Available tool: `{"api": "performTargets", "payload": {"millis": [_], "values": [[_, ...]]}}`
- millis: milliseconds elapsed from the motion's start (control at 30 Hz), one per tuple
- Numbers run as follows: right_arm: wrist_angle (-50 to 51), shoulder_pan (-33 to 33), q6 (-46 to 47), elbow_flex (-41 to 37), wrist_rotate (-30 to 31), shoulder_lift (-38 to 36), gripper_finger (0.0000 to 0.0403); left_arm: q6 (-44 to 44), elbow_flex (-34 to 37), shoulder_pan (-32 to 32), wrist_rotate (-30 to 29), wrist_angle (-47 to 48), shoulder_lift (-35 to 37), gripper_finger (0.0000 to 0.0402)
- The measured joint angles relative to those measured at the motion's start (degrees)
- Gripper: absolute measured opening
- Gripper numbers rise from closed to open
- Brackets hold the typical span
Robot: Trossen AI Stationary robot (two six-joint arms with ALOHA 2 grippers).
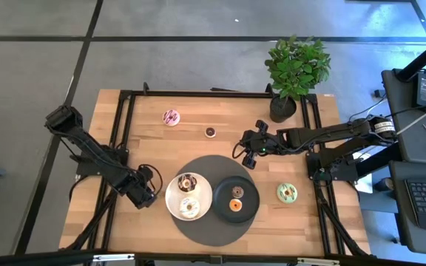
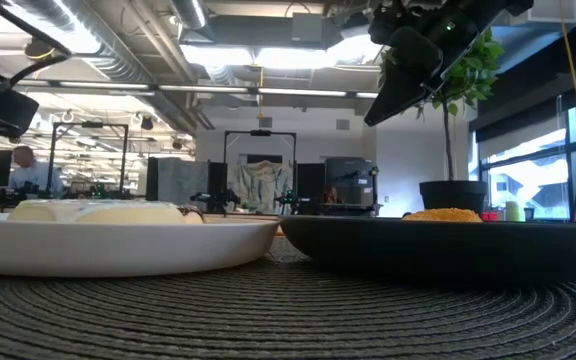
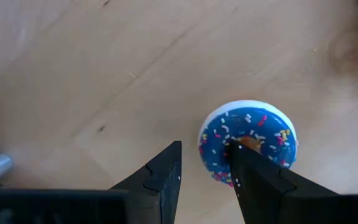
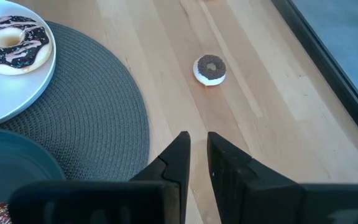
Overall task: Pick & Place donuts
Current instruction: Put the small violet donut on the black plate
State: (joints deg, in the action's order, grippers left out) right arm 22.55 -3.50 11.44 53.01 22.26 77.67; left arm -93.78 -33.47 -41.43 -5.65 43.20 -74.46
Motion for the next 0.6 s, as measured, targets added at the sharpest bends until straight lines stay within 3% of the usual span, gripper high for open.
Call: {"api": "performTargets", "payload": {"millis": [333,600], "values": [[0.0,0.0,0.0,0.0,0.0,0.0,0.0059,0.9,0.1,0.0,0.0,-2.8,0.0,0.0124],[0.0,0.0,-0.2,0.0,0.0,0.0,0.0059,2.8,0.1,0.0,0.3,-3.2,0.0,0.0060]]}}
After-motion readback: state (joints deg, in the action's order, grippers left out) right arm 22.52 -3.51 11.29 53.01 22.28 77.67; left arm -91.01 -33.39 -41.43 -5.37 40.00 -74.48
